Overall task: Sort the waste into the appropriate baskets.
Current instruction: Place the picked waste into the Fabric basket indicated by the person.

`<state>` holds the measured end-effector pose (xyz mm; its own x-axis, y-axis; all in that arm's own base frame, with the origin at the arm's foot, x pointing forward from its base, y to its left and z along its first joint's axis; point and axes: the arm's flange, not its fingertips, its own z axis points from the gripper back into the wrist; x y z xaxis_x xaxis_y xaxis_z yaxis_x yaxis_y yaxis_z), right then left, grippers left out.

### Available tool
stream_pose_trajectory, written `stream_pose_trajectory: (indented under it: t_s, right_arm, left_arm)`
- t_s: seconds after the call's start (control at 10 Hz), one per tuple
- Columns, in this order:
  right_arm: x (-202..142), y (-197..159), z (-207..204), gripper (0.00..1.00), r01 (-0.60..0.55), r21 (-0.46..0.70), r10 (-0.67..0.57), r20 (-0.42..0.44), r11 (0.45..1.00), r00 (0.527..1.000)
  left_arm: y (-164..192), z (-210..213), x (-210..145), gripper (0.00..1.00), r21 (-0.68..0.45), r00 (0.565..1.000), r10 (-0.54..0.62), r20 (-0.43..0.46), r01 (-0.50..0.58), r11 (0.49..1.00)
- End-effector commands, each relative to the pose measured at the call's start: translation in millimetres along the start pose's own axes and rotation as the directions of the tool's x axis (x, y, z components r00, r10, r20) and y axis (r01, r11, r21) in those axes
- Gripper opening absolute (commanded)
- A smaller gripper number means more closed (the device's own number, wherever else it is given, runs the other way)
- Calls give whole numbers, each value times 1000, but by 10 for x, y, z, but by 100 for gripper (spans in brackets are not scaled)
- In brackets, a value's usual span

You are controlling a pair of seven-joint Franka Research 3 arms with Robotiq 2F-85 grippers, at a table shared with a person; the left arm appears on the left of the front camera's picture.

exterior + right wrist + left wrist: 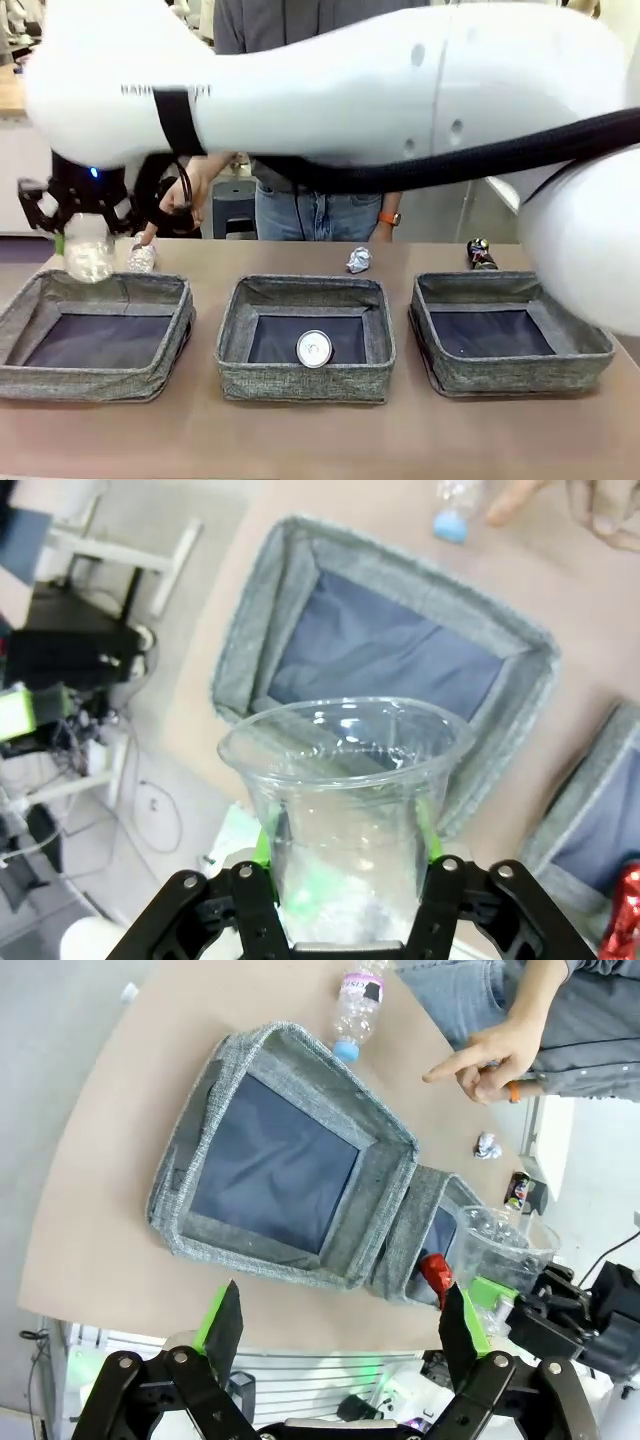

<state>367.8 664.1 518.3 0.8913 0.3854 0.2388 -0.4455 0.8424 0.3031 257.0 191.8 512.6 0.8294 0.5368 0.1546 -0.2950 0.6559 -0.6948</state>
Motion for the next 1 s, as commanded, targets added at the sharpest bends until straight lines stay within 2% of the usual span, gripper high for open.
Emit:
stream_pose_trajectory:
  t_s: [0.0,0.1,0.3,0.5,0.9]
  right_arm:
    - [157,-64,-505,58,-115,-53,120,110,992,987]
    - [146,-101,-692,58,-165,15,163,114,986,980]
    - [84,-192,-966,58,-226,37,222,84,973,971]
    - [67,-215,-951,58,-258,53,252,98,965,963]
    - [76,-222,-953,58,-245,51,241,72,968,968]
  left_arm:
    - [-15,-4,1,100,0,1000,13,8,-13,1000]
    - [-15,-4,1,100,0,1000,13,8,-13,1000]
    - [-15,-4,1,100,0,1000,13,8,-13,1000]
    - [-15,-4,1,100,0,1000,13,8,-13,1000]
    - [-15,-4,1,100,0,1000,13,8,-13,1000]
